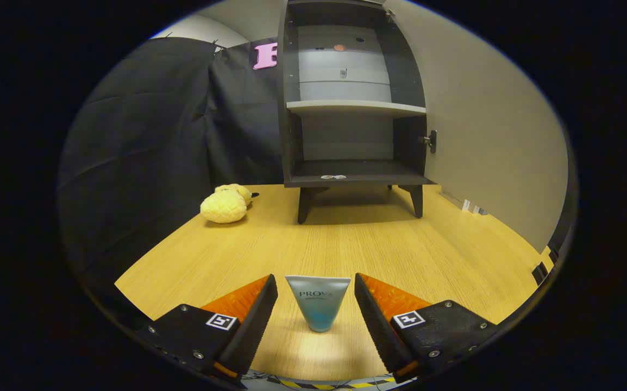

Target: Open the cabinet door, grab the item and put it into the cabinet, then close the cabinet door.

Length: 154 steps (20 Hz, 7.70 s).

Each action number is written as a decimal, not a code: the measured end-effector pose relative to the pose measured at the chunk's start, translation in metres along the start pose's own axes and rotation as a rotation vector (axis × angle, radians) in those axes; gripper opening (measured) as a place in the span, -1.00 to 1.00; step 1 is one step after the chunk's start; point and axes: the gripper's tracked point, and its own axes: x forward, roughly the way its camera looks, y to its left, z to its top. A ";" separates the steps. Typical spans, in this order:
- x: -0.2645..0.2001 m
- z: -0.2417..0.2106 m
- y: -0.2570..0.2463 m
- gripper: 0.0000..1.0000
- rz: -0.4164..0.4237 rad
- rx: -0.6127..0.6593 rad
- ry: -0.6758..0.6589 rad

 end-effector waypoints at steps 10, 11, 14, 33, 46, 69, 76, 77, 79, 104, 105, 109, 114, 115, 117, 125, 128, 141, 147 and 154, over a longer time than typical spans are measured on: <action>0.013 -0.043 -0.005 0.18 -0.011 0.007 0.130; 0.012 -0.044 -0.003 0.05 -0.008 0.000 0.139; 0.008 -0.038 -0.005 -0.01 0.005 -0.023 0.159; 0.017 0.212 -0.046 -0.01 -0.001 -0.019 -0.052; 0.055 0.345 -0.055 -0.01 0.049 -0.051 -0.125; 0.193 0.398 -0.084 -0.01 -0.003 0.059 0.048; 0.198 0.405 -0.087 0.32 -0.003 0.079 0.014; 0.194 0.409 -0.088 0.49 -0.006 0.077 -0.002; 0.184 0.416 -0.092 0.74 -0.016 0.067 -0.044; -0.090 0.396 -0.082 0.87 0.034 -0.046 -0.458; -0.101 0.392 -0.080 0.87 0.041 -0.049 -0.461; -0.143 0.378 -0.079 0.87 0.065 -0.041 -0.469; -0.187 0.357 -0.095 0.87 0.066 -0.024 -0.467; -0.196 0.353 -0.103 0.87 0.058 -0.022 -0.468; -0.213 0.348 -0.118 0.87 0.033 -0.017 -0.478; -0.264 0.343 -0.195 0.87 -0.105 -0.001 -0.520; -0.279 0.344 -0.235 0.87 -0.196 -0.001 -0.540; -0.275 0.357 -0.377 0.87 -0.440 0.187 -0.538; -0.233 0.358 -0.394 0.87 -0.487 0.241 -0.498; -0.224 0.358 -0.394 0.85 -0.515 0.235 -0.488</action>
